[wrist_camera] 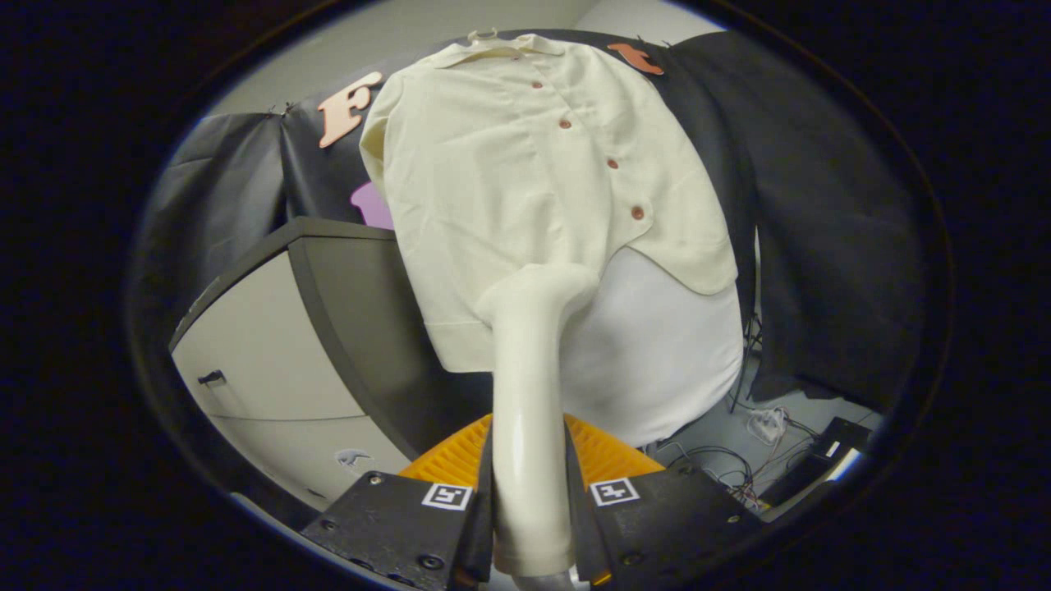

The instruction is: Iron the clothes twice with a garment steamer, once on the left side and once on the right side.

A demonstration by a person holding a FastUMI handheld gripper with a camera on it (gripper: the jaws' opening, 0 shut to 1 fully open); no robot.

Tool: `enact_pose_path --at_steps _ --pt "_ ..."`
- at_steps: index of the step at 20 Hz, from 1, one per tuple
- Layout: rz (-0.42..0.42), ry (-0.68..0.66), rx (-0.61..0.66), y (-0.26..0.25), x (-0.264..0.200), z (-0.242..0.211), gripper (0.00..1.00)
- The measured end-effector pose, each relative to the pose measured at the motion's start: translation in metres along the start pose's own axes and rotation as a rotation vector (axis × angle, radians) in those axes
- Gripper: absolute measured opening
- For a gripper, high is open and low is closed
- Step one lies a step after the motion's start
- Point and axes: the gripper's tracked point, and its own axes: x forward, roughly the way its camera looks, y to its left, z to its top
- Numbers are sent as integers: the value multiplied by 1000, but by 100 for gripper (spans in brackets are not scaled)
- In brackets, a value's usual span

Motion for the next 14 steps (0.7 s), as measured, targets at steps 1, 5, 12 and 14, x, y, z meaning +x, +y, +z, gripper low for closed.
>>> enact_pose_path --at_steps 1,5,12,14 --pt "8 -12 4 1 -3 4 38" --pt "12 -94 -5 4 -8 42 37" --pt "-21 -227 -64 -2 -24 128 37" --pt "-42 -253 -80 -5 -27 150 36"
